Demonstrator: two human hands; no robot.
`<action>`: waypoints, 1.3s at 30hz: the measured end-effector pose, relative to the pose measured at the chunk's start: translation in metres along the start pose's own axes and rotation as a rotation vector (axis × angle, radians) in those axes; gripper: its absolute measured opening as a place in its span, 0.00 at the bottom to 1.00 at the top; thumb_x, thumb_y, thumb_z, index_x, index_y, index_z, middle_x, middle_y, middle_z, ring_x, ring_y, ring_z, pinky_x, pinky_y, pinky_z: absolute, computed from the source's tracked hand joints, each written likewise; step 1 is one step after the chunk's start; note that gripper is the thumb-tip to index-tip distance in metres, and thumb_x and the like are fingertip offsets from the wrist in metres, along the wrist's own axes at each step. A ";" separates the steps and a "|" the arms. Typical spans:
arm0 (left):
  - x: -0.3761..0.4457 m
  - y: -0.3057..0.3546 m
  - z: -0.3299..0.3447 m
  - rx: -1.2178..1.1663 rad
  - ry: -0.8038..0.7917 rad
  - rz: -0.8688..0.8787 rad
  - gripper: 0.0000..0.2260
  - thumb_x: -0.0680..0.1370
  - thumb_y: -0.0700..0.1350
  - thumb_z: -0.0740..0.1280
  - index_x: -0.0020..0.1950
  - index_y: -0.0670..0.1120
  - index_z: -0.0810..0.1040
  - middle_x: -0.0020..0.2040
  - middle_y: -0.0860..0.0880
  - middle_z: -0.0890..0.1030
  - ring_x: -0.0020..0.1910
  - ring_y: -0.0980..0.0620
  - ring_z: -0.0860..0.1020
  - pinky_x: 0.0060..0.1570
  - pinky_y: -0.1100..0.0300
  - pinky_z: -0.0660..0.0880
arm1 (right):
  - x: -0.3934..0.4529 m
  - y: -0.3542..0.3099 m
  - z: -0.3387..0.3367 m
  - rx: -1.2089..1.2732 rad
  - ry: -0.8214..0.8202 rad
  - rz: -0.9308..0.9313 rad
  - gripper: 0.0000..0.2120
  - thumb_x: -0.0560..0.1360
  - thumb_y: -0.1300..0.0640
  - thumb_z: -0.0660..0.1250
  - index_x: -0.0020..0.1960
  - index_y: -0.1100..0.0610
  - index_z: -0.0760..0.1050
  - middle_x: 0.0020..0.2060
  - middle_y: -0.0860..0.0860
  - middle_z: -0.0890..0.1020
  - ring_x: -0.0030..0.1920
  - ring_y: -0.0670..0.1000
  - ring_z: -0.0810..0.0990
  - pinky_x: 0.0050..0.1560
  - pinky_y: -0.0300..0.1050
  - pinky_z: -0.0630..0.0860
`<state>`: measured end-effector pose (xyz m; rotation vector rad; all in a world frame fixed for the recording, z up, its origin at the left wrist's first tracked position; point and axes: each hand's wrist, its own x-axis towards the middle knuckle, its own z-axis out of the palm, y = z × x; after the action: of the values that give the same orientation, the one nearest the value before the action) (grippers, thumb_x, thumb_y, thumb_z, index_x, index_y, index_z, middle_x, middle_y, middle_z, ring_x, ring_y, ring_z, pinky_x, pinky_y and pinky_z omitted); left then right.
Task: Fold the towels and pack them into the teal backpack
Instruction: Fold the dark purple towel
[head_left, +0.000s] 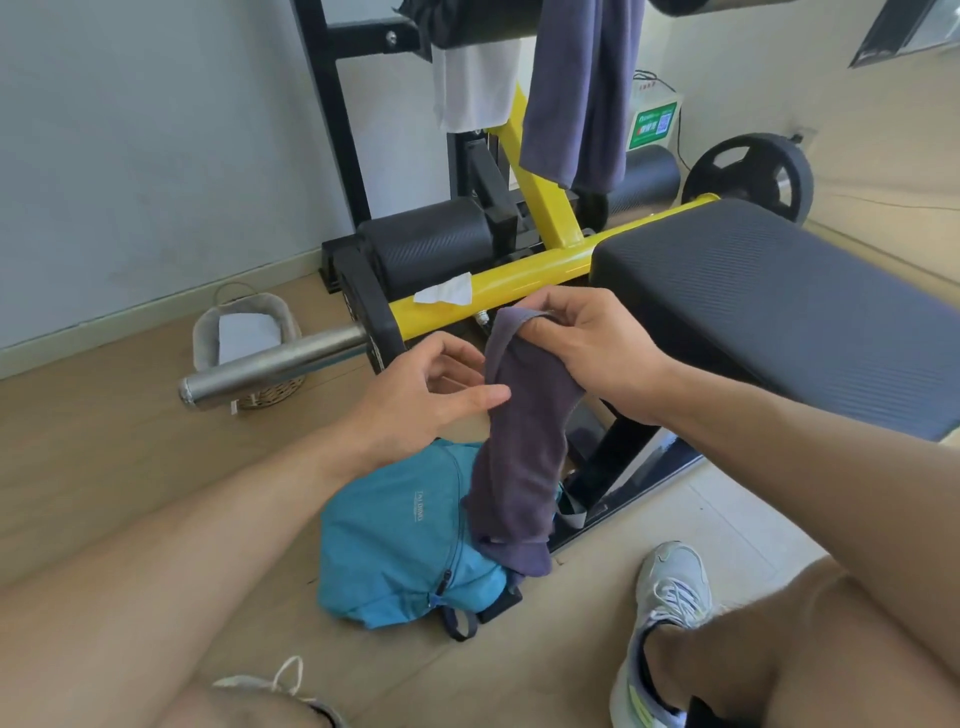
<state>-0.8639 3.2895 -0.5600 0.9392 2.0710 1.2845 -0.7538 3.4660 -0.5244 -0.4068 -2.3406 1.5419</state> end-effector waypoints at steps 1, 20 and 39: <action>-0.001 0.003 0.001 0.011 0.004 0.020 0.24 0.63 0.66 0.75 0.53 0.55 0.81 0.49 0.55 0.86 0.53 0.51 0.84 0.63 0.44 0.77 | -0.001 -0.001 0.002 -0.004 -0.012 0.007 0.05 0.80 0.59 0.70 0.47 0.56 0.84 0.41 0.49 0.87 0.44 0.46 0.84 0.52 0.51 0.82; -0.001 0.013 -0.010 -0.207 0.111 -0.103 0.03 0.69 0.44 0.67 0.39 0.49 0.73 0.33 0.52 0.75 0.33 0.54 0.72 0.35 0.56 0.68 | 0.001 0.000 -0.006 0.131 0.059 0.195 0.07 0.79 0.55 0.71 0.52 0.60 0.81 0.47 0.54 0.86 0.50 0.53 0.85 0.60 0.56 0.82; 0.007 -0.043 -0.031 0.493 0.196 -0.370 0.10 0.76 0.34 0.62 0.40 0.43 0.80 0.41 0.44 0.79 0.41 0.44 0.74 0.28 0.63 0.64 | -0.007 -0.055 -0.044 0.094 0.978 -0.273 0.09 0.82 0.55 0.64 0.44 0.49 0.69 0.35 0.40 0.71 0.32 0.35 0.69 0.39 0.29 0.67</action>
<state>-0.9028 3.2647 -0.5873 0.5882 2.6292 0.7098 -0.7335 3.4795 -0.4578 -0.6089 -1.4756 0.9755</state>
